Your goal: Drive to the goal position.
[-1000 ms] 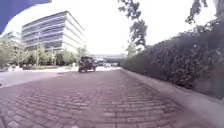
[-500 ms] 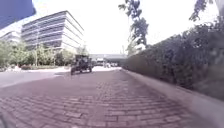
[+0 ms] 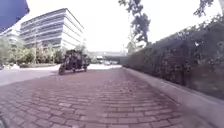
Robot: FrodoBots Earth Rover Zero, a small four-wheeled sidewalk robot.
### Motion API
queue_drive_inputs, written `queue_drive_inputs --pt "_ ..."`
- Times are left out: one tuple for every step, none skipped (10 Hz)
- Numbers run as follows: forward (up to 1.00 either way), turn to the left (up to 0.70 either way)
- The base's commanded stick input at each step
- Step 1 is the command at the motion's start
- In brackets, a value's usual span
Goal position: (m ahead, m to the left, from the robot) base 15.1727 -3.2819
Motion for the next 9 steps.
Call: queue_drive_inputs --pt "0.7 0.0" --pt "0.7 0.0" --pt "0.7 0.0" --pt "0.7 0.0" --pt "0.7 0.0" --pt "0.7 0.0" --pt "0.7 0.0" --pt "0.7 0.0" --pt "0.7 0.0"
